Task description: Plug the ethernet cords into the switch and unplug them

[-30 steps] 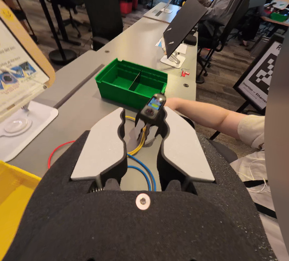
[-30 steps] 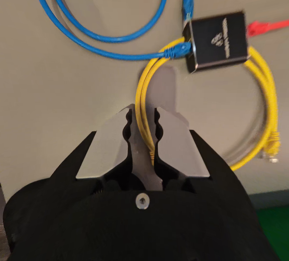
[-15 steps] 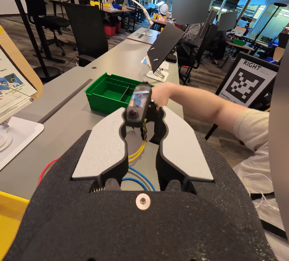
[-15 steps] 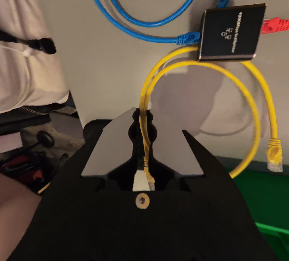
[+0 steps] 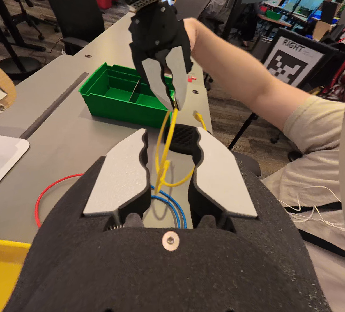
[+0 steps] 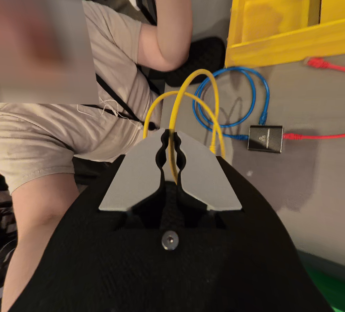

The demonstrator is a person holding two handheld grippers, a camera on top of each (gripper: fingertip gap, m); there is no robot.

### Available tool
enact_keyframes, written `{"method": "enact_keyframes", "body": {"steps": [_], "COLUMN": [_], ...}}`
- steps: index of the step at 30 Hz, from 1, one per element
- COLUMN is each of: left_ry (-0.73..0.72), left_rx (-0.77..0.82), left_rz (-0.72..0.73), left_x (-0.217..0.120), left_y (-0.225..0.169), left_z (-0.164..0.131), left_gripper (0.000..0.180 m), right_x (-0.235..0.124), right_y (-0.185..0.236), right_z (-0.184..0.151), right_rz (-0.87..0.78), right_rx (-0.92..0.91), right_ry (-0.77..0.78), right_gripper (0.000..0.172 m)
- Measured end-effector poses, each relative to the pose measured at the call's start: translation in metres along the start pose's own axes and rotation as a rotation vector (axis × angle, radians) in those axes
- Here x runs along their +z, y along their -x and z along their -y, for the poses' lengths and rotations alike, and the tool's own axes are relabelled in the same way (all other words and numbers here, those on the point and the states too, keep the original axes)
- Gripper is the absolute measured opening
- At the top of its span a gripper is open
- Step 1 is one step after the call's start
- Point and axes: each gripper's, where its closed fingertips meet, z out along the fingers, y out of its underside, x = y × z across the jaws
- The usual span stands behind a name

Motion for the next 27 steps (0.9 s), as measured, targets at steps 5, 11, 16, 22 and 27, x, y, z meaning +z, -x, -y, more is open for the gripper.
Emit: {"method": "enact_keyframes", "body": {"steps": [5, 11, 16, 22, 27], "left_ry": [-0.027, -0.09, -0.03, 0.025, -0.073], "left_rx": [-0.013, -0.101, -0.079, -0.013, 0.11], "left_rz": [0.039, 0.11, 0.17, 0.035, 0.141], "left_x": [-0.008, -0.016, -0.007, 0.031, 0.048], "left_y": [0.012, 0.041, 0.053, 0.035, 0.042], "left_z": [0.001, 0.005, -0.005, -0.009, 0.011], "left_gripper": [0.045, 0.046, 0.057, 0.077, 0.013], "right_x": [-0.023, -0.066, -0.097, -0.1, -0.098], "right_y": [0.005, 0.033, 0.068, 0.089, 0.08], "right_z": [0.011, 0.037, 0.055, 0.067, 0.069], "right_rz": [-0.086, -0.176, -0.155, -0.112, -0.134], "right_rx": [-0.166, -0.391, -0.534, -0.643, -0.654], "right_ry": [-0.214, -0.399, -0.532, -0.584, -0.569], "right_gripper": [0.006, 0.006, 0.006, 0.006, 0.006]}}
